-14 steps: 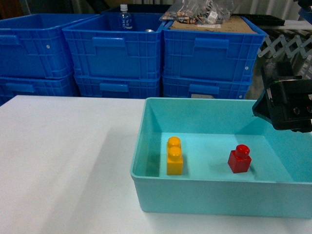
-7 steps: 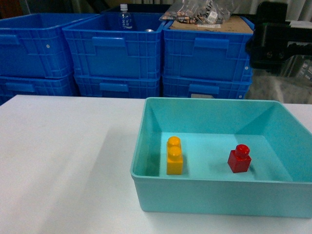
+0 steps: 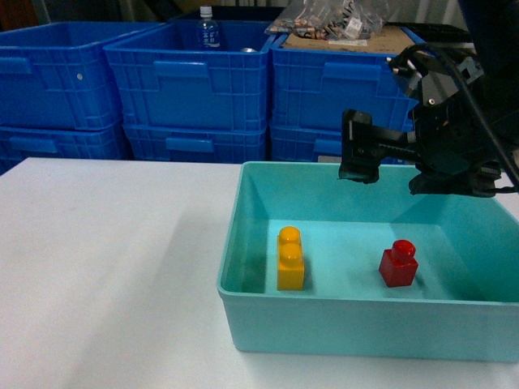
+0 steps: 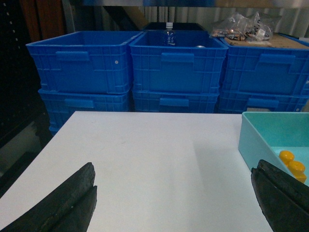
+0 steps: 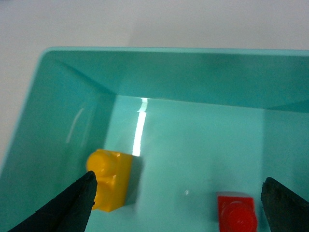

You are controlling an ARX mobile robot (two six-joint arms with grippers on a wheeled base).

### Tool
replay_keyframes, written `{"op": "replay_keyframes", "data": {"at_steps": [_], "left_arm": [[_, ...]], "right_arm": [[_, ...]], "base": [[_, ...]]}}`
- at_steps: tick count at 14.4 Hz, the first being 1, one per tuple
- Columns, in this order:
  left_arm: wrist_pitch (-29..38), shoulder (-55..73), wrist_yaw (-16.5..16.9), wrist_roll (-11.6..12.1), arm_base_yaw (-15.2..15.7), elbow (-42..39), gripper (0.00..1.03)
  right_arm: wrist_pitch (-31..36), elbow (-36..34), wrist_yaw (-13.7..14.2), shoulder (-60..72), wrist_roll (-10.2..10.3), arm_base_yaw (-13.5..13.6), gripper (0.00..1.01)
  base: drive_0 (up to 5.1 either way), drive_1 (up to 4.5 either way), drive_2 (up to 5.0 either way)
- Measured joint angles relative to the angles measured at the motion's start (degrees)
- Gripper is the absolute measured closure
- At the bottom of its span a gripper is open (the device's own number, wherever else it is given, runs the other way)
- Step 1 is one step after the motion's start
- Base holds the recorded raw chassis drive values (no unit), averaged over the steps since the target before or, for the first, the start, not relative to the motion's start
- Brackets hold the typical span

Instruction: Pick red block from blue box to shelf

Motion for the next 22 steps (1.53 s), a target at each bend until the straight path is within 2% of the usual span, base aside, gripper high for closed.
{"op": "replay_keyframes", "data": {"at_steps": [2, 4, 6, 9, 12, 17, 22], "left_arm": [[0.0, 0.0, 0.0, 0.0, 0.0, 0.0, 0.05], [0.0, 0.0, 0.0, 0.0, 0.0, 0.0, 0.05], [0.0, 0.0, 0.0, 0.0, 0.0, 0.0, 0.05], [0.0, 0.0, 0.0, 0.0, 0.0, 0.0, 0.05], [0.0, 0.0, 0.0, 0.0, 0.0, 0.0, 0.05], [0.0, 0.0, 0.0, 0.0, 0.0, 0.0, 0.05], [0.0, 0.0, 0.0, 0.0, 0.0, 0.0, 0.05]], "right_arm": [[0.6, 0.8, 2.6, 3.7, -1.9, 0.0, 0.03], [1.8, 0.0, 3.6, 5.4, -3.0, 0.0, 0.03], [3.7, -2.4, 3.8, 5.6, -3.6, -0.1, 0.03], [6.1, -6.2, 4.6, 5.9, -5.6, -1.1, 0.03], [7.7, -6.7, 4.6, 7.1, -6.3, -2.3, 0.03], [11.4, -7.3, 4.0, 9.7, -7.6, -1.7, 0.03], [12.3, -5.8, 5.1, 14.2, -9.5, -0.7, 0.03]], "base": [[0.0, 0.00, 0.0], [0.0, 0.00, 0.0], [0.0, 0.00, 0.0], [0.0, 0.00, 0.0], [0.0, 0.00, 0.0], [0.0, 0.00, 0.0], [0.0, 0.00, 0.0]]}}
